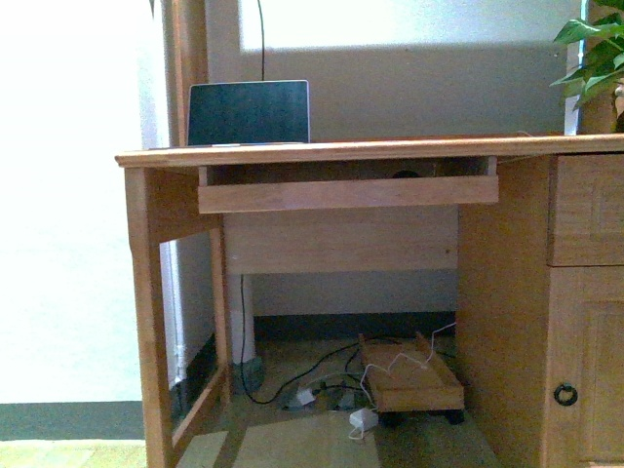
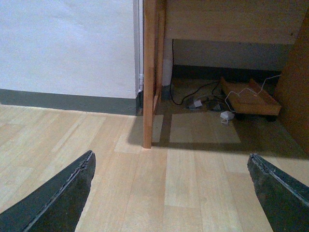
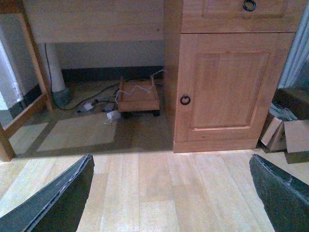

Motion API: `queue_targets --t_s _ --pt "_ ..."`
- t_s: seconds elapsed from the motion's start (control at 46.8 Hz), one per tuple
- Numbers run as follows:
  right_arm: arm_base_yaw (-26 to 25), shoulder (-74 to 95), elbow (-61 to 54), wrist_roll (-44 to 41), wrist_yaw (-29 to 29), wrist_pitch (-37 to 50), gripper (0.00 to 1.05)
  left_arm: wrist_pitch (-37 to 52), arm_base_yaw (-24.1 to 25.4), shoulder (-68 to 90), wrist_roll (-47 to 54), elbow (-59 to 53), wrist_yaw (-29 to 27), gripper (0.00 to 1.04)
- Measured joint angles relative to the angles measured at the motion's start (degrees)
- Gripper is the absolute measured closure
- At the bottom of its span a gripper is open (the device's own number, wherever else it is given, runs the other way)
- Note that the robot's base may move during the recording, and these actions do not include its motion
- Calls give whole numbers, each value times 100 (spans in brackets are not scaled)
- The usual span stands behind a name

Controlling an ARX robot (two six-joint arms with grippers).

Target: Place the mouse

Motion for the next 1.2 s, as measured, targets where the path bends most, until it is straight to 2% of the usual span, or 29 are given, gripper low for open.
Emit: queue_targets --t_s 1.196 --pt "0 0 0 0 2 0 7 0 0 0 0 0 0 8"
